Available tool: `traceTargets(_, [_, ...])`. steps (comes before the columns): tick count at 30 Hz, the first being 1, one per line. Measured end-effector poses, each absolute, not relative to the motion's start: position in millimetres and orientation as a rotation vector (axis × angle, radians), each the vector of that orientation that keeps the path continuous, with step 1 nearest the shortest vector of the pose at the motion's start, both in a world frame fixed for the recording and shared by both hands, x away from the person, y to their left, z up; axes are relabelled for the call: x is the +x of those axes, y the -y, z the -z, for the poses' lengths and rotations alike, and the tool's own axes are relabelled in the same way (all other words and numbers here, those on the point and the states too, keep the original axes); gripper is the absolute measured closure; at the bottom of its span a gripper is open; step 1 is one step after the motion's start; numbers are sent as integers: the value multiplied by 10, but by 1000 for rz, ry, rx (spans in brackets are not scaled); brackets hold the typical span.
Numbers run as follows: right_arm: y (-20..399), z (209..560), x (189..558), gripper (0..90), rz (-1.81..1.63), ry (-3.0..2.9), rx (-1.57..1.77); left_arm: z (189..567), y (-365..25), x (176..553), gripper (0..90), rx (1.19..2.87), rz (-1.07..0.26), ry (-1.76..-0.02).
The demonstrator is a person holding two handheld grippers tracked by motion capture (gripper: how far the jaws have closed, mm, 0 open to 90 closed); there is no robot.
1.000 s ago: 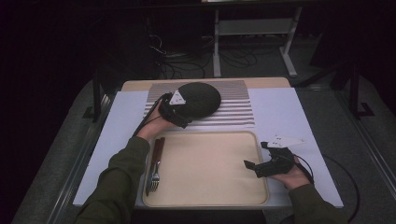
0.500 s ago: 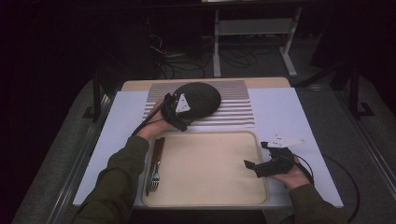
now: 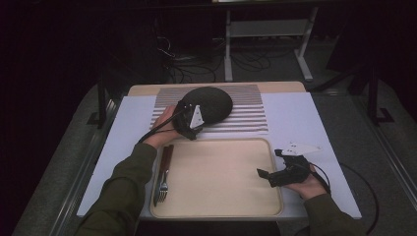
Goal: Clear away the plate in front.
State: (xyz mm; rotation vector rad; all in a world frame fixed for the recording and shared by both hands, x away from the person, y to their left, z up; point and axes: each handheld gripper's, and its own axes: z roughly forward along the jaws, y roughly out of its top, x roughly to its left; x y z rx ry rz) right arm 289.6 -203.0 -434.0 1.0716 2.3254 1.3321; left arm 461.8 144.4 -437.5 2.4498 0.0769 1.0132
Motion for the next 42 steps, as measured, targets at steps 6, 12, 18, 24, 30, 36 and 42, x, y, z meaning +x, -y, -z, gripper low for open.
traceTargets(6, [2036, 4339, 2896, 0, -1334, -2323, 1071, 4374, -1409, 4570, 208, 2469, -1090, 24])
traceTargets(12, [2038, 4338, 2896, 0, -1334, -2324, 1069, 4400, -1408, 4530, 329, 2490, -1129, 117])
traceTargets(18, [2036, 4339, 2896, 0, -1334, -2325, 1069, 4437, -1424, 4496, 441, 2509, -1156, 195])
traceTargets(24, [2037, 4339, 2896, 0, -1335, -2325, 1070, 4470, -1426, 4494, 572, 2535, -1177, 245])
traceTargets(30, [2037, 4340, 2897, 0, -1336, -2326, 1071, 4552, -1382, 4490, 681, 2541, -1221, 300])
traceTargets(36, [2033, 4341, 2898, 0, -1334, -2328, 1072, 4642, -1340, 4508, 754, 2555, -1260, 329])
traceTargets(42, [2036, 4342, 2899, 0, -1337, -2328, 1071, 4709, -1307, 4521, 789, 2552, -1318, 353])
